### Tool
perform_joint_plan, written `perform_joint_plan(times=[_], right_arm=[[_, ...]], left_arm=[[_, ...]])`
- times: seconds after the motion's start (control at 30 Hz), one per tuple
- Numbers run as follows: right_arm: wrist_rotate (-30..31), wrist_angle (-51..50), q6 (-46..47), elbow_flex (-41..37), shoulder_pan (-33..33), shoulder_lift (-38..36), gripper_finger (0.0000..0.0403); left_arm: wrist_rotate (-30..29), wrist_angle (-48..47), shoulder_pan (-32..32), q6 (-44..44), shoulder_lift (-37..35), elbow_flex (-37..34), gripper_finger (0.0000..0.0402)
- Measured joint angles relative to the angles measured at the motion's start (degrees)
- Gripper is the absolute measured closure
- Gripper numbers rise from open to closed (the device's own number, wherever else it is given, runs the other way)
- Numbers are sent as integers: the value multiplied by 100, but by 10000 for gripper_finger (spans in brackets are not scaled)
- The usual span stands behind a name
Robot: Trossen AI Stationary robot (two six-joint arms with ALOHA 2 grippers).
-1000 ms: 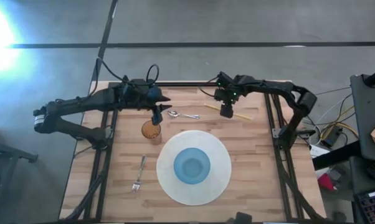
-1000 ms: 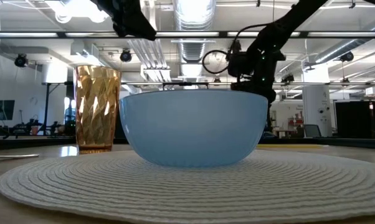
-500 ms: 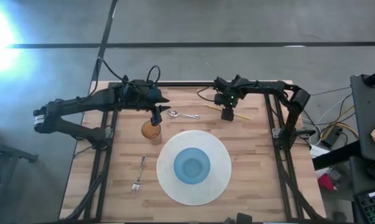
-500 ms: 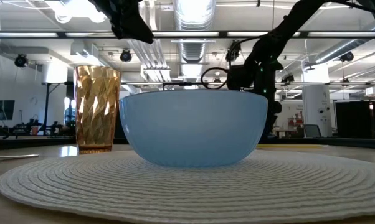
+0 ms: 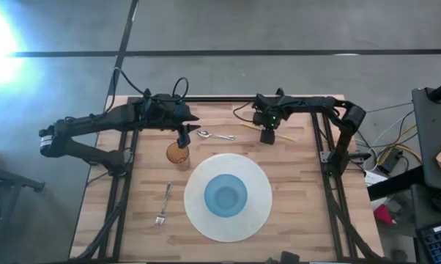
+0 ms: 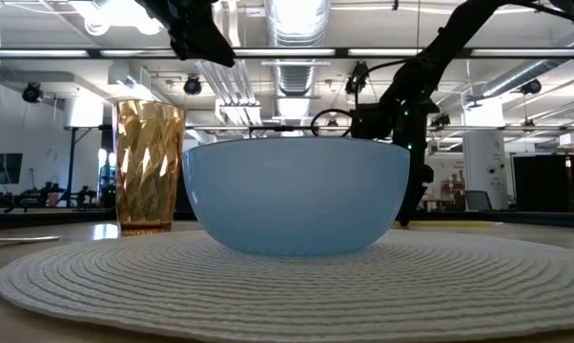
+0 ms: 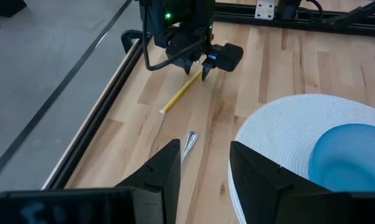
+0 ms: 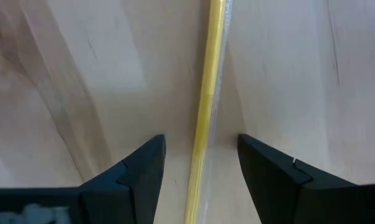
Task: Pick & Place Utensil
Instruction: Put the yellow straw into the yellow glass to the top right of the white mat
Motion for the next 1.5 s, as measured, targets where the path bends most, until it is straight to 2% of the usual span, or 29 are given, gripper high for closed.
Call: perform_joint_plan(times=[0.2, 0.53, 0.7, 1.5], right_arm=[[73, 4, 120, -38, 4, -4, 232], [145, 25, 118, -98, 4, 5, 347], [204, 76, 117, -148, 0, 7, 390], [212, -104, 70, -104, -7, -149, 395]], left_arm=[[0, 1, 0, -4, 0, 0, 271], [0, -1, 0, -4, 0, 0, 271], [0, -5, 0, -4, 0, 0, 271], [-2, -114, 0, 50, 0, 0, 271]])
